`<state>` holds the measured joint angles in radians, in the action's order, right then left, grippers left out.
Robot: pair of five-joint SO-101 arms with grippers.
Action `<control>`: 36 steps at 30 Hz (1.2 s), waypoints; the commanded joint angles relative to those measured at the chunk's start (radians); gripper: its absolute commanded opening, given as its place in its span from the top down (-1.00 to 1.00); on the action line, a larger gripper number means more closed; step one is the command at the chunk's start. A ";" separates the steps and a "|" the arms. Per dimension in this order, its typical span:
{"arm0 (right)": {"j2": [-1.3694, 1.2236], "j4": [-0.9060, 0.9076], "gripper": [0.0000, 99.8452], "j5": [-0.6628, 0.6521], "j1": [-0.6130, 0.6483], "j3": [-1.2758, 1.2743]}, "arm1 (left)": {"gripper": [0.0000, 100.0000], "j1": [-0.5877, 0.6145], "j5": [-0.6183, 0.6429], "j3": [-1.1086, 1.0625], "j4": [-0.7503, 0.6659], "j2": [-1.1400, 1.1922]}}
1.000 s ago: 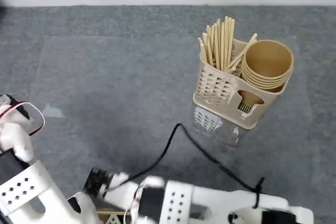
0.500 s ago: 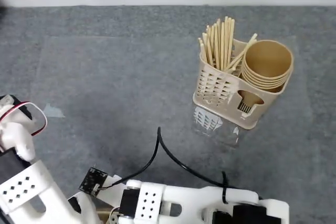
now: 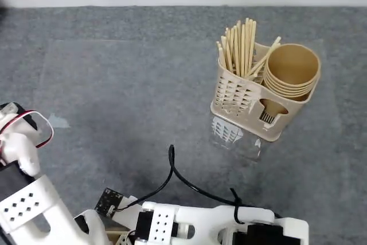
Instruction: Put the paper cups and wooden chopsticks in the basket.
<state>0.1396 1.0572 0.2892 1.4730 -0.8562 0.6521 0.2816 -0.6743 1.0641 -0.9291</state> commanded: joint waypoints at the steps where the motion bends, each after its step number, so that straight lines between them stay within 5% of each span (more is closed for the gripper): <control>1: -0.033 -0.067 0.87 0.005 0.018 -0.021 | 0.96 -0.009 -0.006 0.010 0.005 -0.021; 3: -0.031 -0.067 1.00 0.003 0.010 -0.023 | 0.96 -0.008 -0.008 0.010 0.006 -0.021; 13: -0.008 0.081 0.98 -0.002 -0.116 0.000 | 0.96 -0.008 -0.021 0.007 0.006 -0.021; 23: 0.315 0.266 0.98 -0.044 -0.277 0.002 | 0.96 -0.008 -0.021 0.007 0.008 -0.021; 36: 0.472 0.328 0.98 -0.181 -0.618 -0.003 | 0.96 -0.014 -0.021 -0.013 0.008 -0.021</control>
<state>0.6214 1.3993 0.1527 0.9252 -0.8777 0.6460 0.2662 -0.6912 1.0641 -0.9291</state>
